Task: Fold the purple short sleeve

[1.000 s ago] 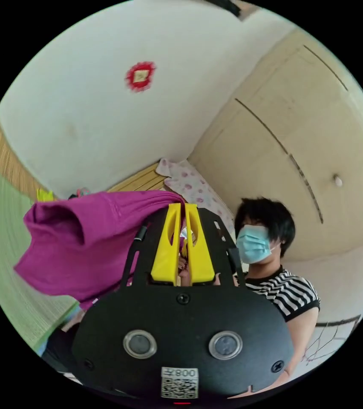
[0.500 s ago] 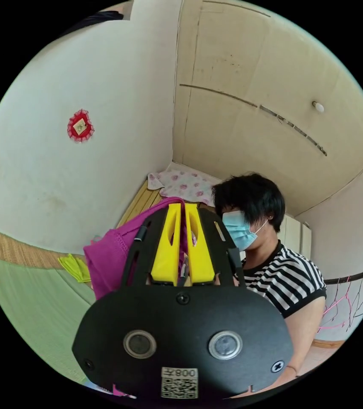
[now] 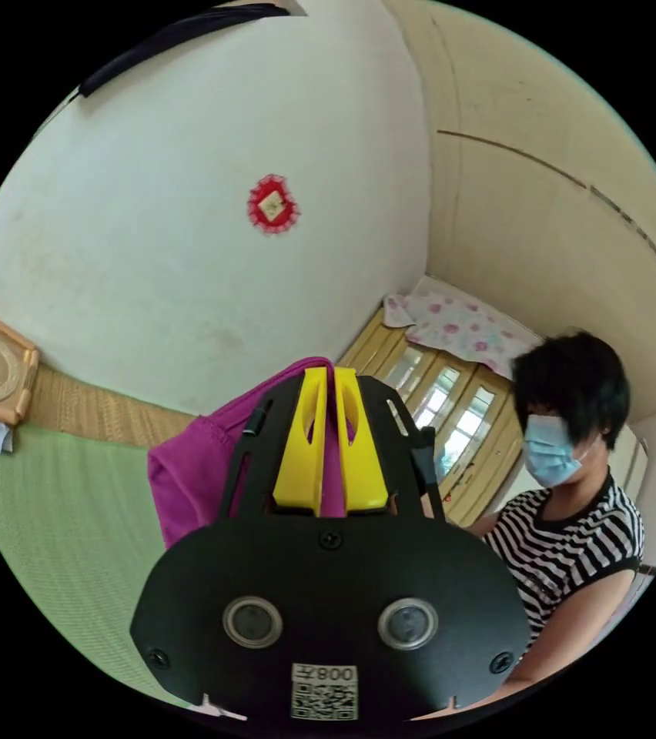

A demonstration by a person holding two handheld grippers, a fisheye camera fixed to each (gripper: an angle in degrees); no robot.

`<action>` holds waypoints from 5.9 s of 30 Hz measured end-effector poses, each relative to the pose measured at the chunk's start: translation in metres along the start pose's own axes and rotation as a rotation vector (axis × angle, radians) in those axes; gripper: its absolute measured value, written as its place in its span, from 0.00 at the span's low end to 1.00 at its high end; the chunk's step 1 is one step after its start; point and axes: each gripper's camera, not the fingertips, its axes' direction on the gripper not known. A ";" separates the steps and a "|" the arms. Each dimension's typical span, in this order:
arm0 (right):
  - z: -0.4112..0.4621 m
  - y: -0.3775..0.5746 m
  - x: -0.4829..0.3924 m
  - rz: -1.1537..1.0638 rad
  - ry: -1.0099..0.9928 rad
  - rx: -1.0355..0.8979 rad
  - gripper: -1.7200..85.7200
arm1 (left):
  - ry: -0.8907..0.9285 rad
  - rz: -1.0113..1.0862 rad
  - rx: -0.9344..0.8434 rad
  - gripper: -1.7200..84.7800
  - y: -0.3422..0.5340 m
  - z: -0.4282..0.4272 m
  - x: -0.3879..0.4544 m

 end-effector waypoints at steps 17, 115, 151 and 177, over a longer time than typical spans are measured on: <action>0.343 0.073 0.385 0.459 0.164 -0.607 0.05 | -0.388 -0.536 -0.361 0.11 0.069 0.056 -0.267; -0.027 -0.024 0.316 0.145 -0.099 -0.180 0.03 | -0.364 0.010 -0.294 0.03 -0.120 -0.032 -0.014; 0.041 0.360 0.460 1.006 -0.153 -0.400 0.02 | -0.492 -0.778 -0.562 0.04 0.136 -0.032 -0.244; 0.408 0.135 0.624 0.434 0.331 -0.815 0.02 | -0.749 -0.542 -0.787 0.02 0.041 0.251 -0.527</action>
